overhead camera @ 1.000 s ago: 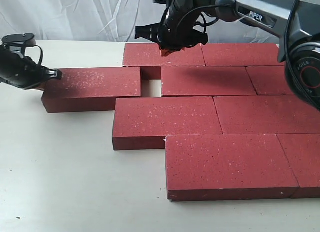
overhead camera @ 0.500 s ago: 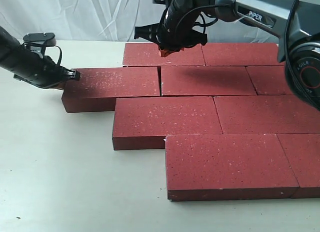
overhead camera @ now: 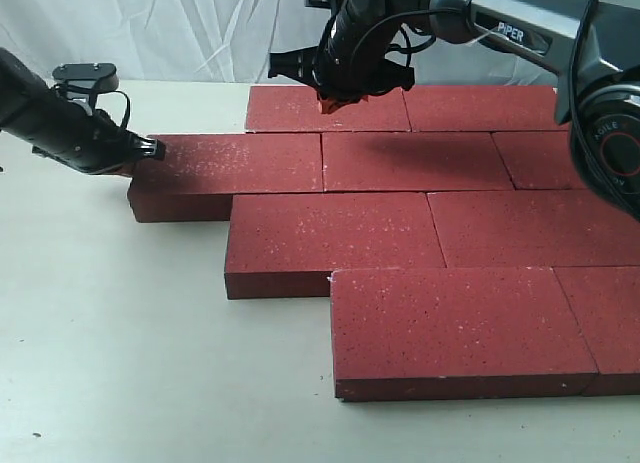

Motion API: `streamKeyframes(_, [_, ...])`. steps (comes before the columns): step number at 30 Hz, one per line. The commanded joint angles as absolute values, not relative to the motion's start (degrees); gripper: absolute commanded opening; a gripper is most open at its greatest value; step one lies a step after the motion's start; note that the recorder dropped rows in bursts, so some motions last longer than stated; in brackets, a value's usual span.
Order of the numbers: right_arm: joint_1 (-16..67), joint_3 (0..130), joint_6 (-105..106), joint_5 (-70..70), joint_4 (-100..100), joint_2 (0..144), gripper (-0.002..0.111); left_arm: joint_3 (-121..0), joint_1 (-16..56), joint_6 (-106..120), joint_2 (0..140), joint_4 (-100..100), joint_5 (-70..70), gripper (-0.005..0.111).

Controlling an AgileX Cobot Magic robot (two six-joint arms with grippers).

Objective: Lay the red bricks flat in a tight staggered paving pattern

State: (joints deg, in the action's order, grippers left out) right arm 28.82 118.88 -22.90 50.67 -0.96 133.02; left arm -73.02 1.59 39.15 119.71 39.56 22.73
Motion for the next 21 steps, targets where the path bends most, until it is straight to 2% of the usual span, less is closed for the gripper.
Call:
streamKeyframes(1, [28.58, 119.14, -22.53, 51.55, -1.34, 132.34, -0.001, -73.06, -1.81, 32.89, 118.53, 36.43, 26.69, 0.000])
streamKeyframes(8, [28.58, 119.14, -20.96, 52.64, -0.91, 132.34, -0.001, -73.06, -5.59, 19.73, 113.30, 25.37, 35.07, 0.000])
streamKeyframes(14, [28.58, 119.14, -18.13, 58.38, 2.09, 131.93, -0.001, -71.24, -5.35, 16.24, 107.11, 23.90, 37.52, 0.000])
streamKeyframes(21, [28.58, 119.14, -12.60, 65.34, 10.37, 128.23, -0.001, -62.43, -3.31, 16.24, 94.75, 23.56, 37.40, 0.000])
